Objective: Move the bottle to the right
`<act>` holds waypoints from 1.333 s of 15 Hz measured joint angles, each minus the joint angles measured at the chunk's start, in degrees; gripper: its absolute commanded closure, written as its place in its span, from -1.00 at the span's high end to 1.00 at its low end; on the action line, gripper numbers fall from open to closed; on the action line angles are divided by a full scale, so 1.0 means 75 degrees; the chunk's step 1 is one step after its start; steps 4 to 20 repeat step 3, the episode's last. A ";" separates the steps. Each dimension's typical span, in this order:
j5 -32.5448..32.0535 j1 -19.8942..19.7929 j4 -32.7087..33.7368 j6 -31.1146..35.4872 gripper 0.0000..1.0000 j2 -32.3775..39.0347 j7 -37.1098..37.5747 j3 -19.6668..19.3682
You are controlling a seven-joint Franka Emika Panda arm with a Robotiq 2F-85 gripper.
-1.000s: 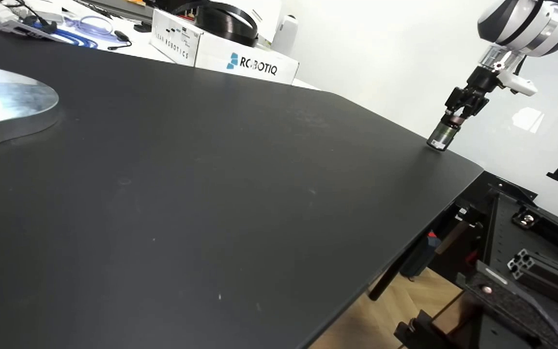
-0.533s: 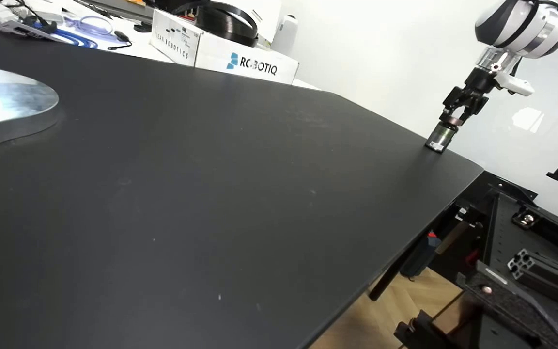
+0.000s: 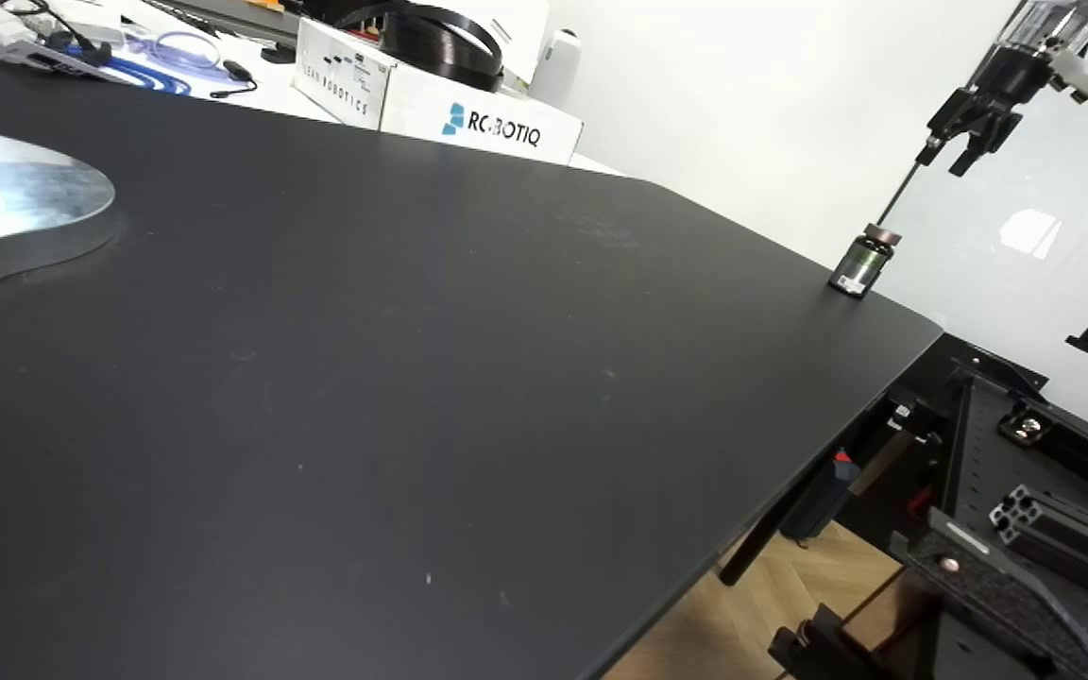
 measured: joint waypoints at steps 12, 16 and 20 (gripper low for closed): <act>-0.0115 0.0000 -0.0068 -0.0309 1.00 -0.0394 -0.0028 -0.0094; -0.0115 0.0000 -0.0068 -0.0309 1.00 -0.0394 -0.0028 -0.0094; -0.0115 0.0000 -0.0068 -0.0309 1.00 -0.0394 -0.0028 -0.0094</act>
